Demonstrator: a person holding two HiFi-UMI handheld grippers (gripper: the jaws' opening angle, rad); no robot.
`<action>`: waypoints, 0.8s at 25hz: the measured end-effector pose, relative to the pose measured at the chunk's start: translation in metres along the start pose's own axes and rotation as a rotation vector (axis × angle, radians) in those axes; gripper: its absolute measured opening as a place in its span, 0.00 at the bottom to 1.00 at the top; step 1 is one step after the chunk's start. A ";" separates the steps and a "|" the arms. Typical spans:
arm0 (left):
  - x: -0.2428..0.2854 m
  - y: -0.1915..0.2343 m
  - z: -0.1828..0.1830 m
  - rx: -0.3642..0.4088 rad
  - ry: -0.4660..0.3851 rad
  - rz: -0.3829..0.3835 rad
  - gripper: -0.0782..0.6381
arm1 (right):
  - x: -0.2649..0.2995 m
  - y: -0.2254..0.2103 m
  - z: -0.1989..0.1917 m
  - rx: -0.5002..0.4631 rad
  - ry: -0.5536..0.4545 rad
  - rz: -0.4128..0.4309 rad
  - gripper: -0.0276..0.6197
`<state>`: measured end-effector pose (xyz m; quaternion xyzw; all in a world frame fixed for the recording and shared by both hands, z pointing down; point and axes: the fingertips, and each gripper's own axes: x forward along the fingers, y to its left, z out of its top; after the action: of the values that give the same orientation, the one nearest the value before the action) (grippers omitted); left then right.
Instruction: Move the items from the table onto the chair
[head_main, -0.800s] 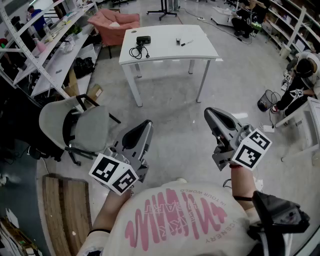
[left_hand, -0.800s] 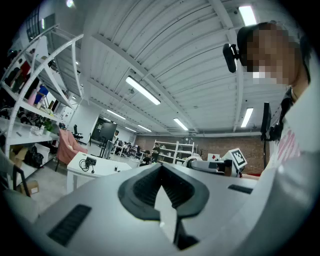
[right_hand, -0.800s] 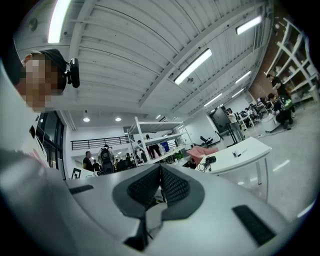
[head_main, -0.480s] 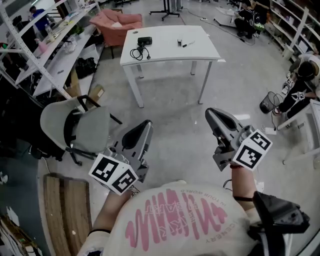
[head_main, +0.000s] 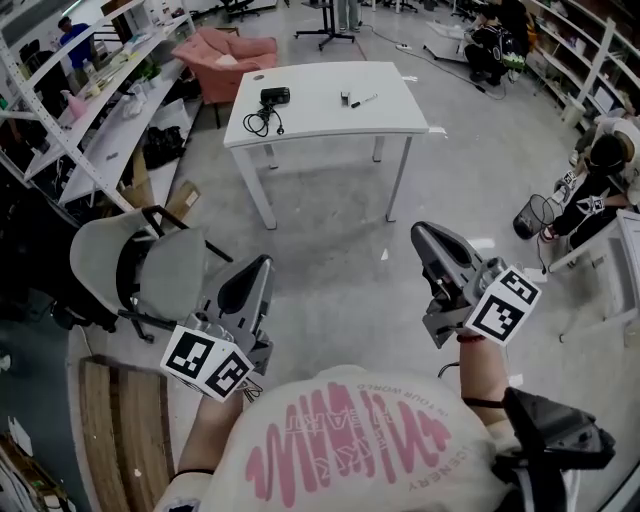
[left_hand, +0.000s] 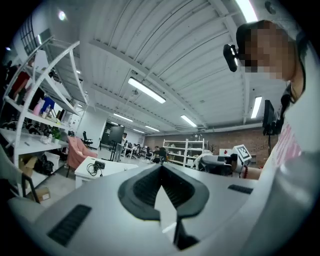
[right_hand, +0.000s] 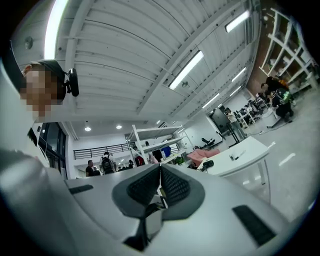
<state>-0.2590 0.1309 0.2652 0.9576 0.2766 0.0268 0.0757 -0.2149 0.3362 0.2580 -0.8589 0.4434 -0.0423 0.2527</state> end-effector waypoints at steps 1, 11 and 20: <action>-0.001 0.002 -0.002 0.001 -0.002 0.020 0.12 | -0.005 -0.007 0.002 0.005 -0.002 -0.002 0.07; 0.003 0.032 -0.019 -0.049 0.010 0.130 0.12 | -0.018 -0.058 0.001 0.037 -0.017 -0.037 0.07; 0.076 0.062 -0.013 -0.047 0.008 0.052 0.12 | 0.020 -0.105 0.010 0.069 -0.010 -0.053 0.07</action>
<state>-0.1636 0.1216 0.2888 0.9623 0.2514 0.0390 0.0962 -0.1224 0.3749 0.2953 -0.8614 0.4173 -0.0599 0.2834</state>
